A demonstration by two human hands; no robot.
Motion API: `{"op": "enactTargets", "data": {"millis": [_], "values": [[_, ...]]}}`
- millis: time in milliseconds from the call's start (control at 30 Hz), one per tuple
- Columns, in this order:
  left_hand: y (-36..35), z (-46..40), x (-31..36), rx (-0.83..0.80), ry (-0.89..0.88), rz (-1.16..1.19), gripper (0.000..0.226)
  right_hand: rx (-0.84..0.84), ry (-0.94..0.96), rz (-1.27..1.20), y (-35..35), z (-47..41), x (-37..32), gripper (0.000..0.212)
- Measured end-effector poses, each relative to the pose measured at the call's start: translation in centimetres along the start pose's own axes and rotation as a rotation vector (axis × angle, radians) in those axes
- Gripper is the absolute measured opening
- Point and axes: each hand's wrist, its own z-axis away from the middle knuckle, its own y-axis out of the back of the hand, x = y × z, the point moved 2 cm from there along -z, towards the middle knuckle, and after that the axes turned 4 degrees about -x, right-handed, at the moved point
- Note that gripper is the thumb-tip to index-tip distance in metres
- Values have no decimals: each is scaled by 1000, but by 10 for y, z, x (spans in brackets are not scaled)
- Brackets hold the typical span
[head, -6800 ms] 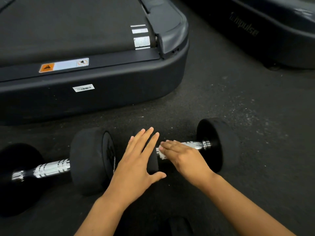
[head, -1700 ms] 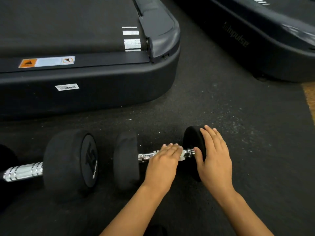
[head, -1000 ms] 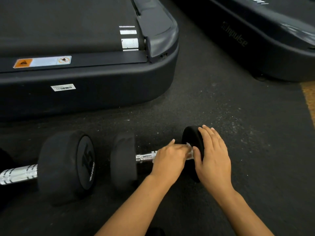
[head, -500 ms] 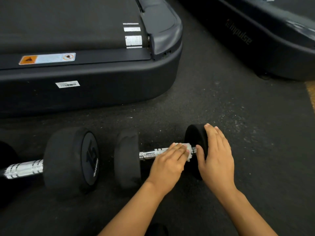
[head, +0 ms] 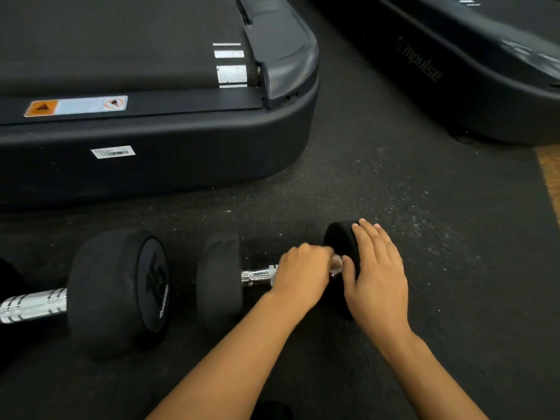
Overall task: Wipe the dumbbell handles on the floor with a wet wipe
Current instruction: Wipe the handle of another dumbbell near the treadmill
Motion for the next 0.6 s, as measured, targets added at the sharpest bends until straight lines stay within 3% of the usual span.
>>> {"op": "enactTargets", "data": {"millis": [67, 133, 300, 500, 600], "values": [[4, -17, -4, -166, 161, 76, 19, 2, -7, 5, 0, 1, -1, 48], [5, -24, -5, -228, 209, 142, 21, -4, -6, 13, 1, 1, 0, 50], [3, 13, 7, 3, 33, 55, 18, -7, 10, 4, 1, 2, 1, 48], [6, -14, 3, -105, 180, 117, 23, -10, 11, 15, 0, 0, 0, 48], [-7, 16, 3, 145, -45, 4, 20, -8, 5, -2, 0, 0, 1, 47]]}}
